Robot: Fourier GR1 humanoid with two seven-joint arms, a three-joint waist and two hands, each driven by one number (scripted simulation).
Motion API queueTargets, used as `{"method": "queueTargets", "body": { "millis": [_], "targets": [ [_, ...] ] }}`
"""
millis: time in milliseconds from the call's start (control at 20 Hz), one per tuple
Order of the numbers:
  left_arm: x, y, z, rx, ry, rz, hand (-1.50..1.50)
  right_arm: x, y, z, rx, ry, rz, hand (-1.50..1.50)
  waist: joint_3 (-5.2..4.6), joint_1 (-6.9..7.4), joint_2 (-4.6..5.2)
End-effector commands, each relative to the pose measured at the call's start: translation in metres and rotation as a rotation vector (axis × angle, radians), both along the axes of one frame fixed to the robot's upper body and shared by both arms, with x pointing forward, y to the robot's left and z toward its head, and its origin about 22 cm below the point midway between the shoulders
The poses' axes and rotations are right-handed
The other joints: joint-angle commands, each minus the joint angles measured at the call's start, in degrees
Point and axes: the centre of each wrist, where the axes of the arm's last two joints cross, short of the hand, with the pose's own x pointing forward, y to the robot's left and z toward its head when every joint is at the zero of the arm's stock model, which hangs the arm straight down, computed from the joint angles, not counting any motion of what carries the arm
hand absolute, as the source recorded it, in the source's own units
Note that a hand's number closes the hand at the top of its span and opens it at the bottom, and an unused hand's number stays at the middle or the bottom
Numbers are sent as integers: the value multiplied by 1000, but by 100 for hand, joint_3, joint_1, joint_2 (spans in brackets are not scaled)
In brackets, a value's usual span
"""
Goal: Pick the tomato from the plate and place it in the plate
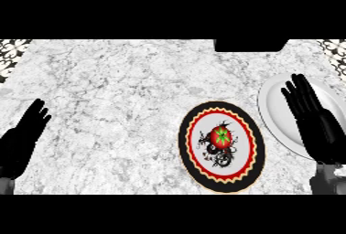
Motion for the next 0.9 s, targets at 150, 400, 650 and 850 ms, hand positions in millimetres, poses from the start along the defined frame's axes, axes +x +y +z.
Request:
{"method": "queueTargets", "body": {
  "millis": [150,400,650,850],
  "targets": [
    [7,-44,-33,-55,99,-87,0,67,11,81,-47,-230,313,150,-14,284,178],
    [2,-95,-58,-160,135,-175,0,90,-14,73,-408,-306,130,150,-12,303,205],
    [0,-107,-64,-171,161,-155,0,105,-21,2,-152,-356,188,-150,-5,185,124],
    [11,-108,-64,-166,172,-155,0,130,-55,30,-228,-375,269,-150,-11,149,109]
  ]
}}
